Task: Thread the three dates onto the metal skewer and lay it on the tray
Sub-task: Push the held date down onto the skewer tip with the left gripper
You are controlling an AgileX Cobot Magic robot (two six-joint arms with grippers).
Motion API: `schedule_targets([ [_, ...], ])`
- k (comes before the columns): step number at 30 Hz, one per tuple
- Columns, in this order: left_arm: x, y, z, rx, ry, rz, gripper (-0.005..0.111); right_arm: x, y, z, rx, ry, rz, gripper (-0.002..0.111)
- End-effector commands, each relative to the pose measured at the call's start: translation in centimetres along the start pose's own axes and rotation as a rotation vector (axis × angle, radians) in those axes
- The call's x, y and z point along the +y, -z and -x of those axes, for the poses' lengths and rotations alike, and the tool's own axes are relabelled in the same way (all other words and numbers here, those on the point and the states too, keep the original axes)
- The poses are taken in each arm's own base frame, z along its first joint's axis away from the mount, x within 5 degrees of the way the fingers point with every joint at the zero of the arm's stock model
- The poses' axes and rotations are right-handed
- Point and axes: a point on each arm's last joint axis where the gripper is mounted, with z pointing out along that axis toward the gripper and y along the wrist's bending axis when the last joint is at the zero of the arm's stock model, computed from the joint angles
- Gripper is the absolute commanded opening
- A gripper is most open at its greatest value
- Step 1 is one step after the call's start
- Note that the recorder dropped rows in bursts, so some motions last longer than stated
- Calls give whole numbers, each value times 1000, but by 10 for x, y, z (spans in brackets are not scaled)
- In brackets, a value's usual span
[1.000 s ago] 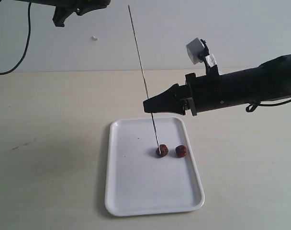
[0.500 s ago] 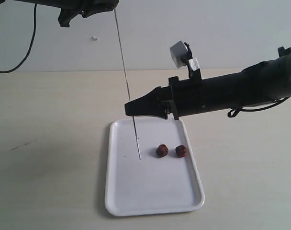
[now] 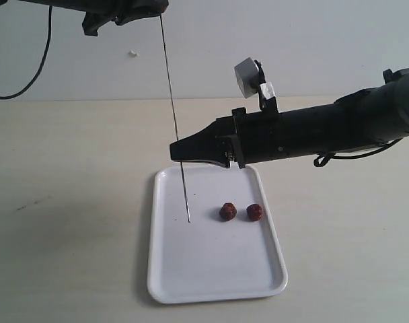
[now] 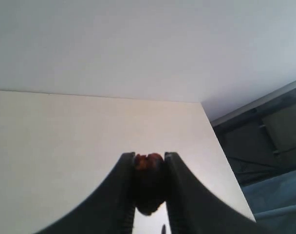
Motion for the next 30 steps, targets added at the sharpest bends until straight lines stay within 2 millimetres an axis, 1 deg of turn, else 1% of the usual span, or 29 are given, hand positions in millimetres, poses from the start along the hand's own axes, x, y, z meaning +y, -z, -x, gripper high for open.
schedule_targets([
  [1, -2, -1, -3, 22, -3, -16, 20, 1, -1, 1, -15, -4, 15, 0],
  [15, -4, -1, -7, 70, -4, -41, 20, 1, -1, 2, -15, 7, 15, 0],
  [21, -5, 0, -9, 90, -38, -53, 20, 1, -1, 5, -53, -8, 18, 0],
  [24, -7, -2, -11, 98, -63, -56, 20, 1, -1, 5, -53, 12, 18, 0],
  [30, -11, -5, -14, 98, -119, -64, 20, 4, -1, 13, -63, 44, 23, 0],
])
